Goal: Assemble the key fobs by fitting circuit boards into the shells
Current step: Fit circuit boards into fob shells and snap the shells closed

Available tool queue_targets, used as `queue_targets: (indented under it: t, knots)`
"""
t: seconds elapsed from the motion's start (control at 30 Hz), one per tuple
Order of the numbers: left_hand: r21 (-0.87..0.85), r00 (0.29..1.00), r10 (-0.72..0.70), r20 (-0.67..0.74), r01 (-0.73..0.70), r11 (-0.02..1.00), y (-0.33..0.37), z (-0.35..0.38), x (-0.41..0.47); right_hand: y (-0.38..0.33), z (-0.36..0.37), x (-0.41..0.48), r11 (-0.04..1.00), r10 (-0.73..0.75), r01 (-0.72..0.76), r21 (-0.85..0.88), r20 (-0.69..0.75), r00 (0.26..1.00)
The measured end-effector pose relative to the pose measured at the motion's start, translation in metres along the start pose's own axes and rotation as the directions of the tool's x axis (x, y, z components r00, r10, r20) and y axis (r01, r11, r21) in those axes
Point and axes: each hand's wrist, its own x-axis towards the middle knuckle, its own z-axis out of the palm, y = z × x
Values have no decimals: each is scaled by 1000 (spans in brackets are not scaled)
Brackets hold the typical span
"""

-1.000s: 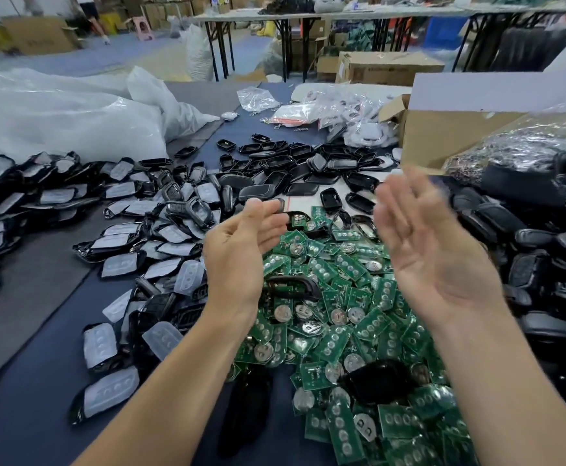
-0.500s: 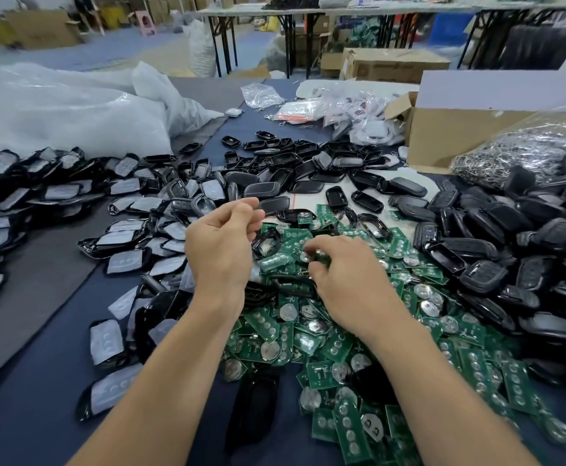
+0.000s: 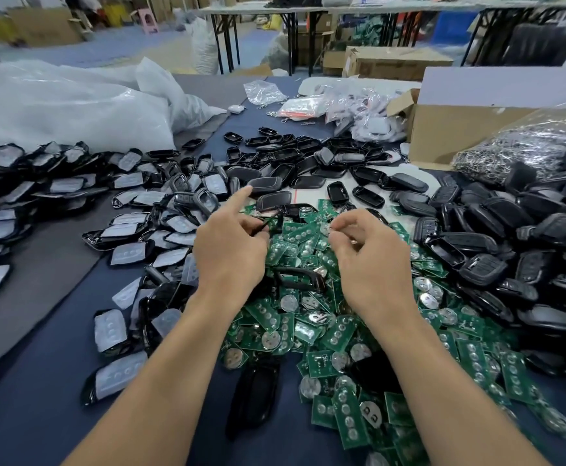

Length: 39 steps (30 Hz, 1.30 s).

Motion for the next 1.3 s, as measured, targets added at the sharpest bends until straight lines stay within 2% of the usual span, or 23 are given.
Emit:
queue_targets:
  t: [0.1, 0.17, 0.23, 0.33, 0.43, 0.53, 0.63, 0.73, 0.87, 1.03, 1.17, 1.3]
  knots:
    - [-166, 998, -14, -63, 4, 986, 0, -2, 1, 0, -2, 3, 990, 58, -53, 131, -29, 998]
    - [-330, 997, -79, -21, 67, 941, 1, -4, 2, 1, -3, 4, 983, 88, -81, 165, -36, 995]
    - [-385, 993, -109, 45, 118, 915, 0, -4, 3, 1, -3, 4, 978, 100, -92, 187, -35, 994]
    - [-293, 993, -34, 109, 65, 954, 0, -1, 1, 1, -4, 4, 982, 89, -77, 174, -59, 994]
    - [-240, 999, 0, 52, 13, 971, -4, -4, 7, 1, -7, 4, 987, 94, -85, 139, -59, 994]
    - [-114, 996, -41, -74, 32, 993, -14, -24, 21, 0, -9, 3, 987, 99, -90, 132, -64, 993]
    - [-25, 980, -156, -122, 154, 988, -26, -38, 28, -5, -9, 2, 987, 76, -64, 144, -77, 994]
    - [59, 974, -220, -45, 223, 973, -27, -40, 27, -5, -6, 0, 985, 78, -73, 154, -30, 996]
    - [216, 979, -174, 106, 148, 965, -24, -44, 27, -4, -4, -5, 971, 64, -73, 228, 48, 997]
    - [286, 963, -162, 214, 97, 953, -28, -50, 25, -3, -6, -2, 965, 62, -76, 249, 64, 996]
    - [147, 971, -121, 205, 92, 985, -29, -44, 25, -1, -5, -2, 964, 55, -78, 253, 99, 994]
    - [-215, 981, -84, 172, 120, 969, -24, -43, 23, 0, -6, -2, 966, 68, -92, 241, 106, 992]
